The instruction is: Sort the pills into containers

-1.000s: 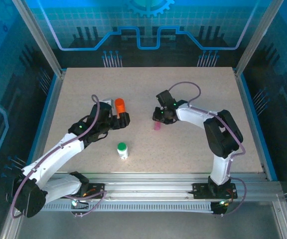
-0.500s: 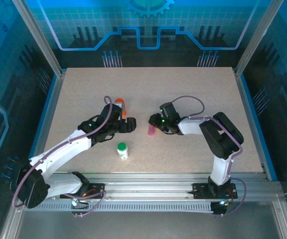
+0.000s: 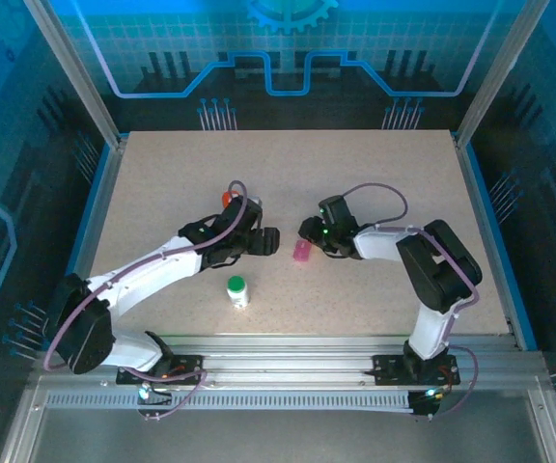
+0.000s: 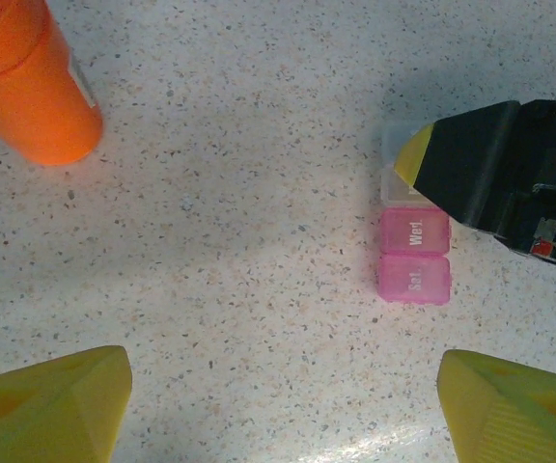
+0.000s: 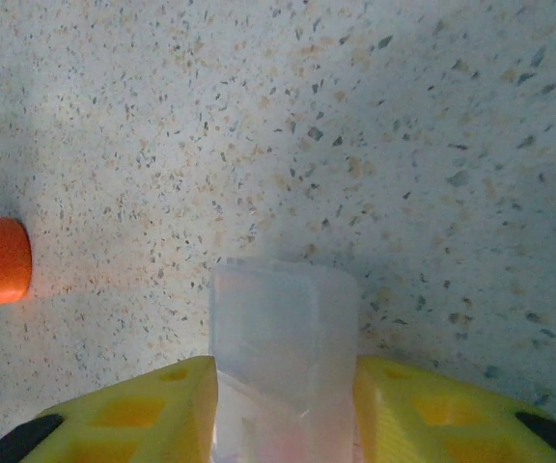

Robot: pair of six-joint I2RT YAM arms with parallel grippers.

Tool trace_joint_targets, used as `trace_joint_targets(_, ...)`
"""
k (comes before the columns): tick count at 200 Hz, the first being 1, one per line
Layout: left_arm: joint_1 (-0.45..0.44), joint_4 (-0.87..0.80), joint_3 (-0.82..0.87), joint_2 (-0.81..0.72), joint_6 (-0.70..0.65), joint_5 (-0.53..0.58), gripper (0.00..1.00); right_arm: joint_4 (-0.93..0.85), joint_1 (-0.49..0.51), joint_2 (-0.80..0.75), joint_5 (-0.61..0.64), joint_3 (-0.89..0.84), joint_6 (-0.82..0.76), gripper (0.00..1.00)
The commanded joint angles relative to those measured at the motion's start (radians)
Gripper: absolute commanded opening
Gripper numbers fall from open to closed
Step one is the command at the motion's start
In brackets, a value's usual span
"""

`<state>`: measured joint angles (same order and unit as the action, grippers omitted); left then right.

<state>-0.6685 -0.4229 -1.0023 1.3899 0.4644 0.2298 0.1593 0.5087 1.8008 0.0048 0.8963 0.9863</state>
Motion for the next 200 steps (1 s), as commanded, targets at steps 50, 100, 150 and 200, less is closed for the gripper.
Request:
trace_joint_targets(50,-0.03,-0.029,-0.051,0.037,-0.01,0.048,0.83,-0.13,-0.026,-0.103,0.074,-0.011,-0.124,0.43)
trace_joint_targets(100,-0.041,-0.023,-0.084,0.1,-0.005,0.03,0.81,-0.339,-0.03,-0.193,0.144,0.055,-0.362,0.42)
trace_joint_targets(150,-0.098,-0.069,-0.224,0.281,-0.001,0.029,0.8,-0.413,-0.084,-0.341,0.157,-0.011,-0.478,0.41)
trace_joint_targets(200,-0.141,-0.172,-0.395,0.49,-0.018,0.061,0.77,-0.382,-0.183,-0.397,0.027,-0.11,-0.498,0.4)
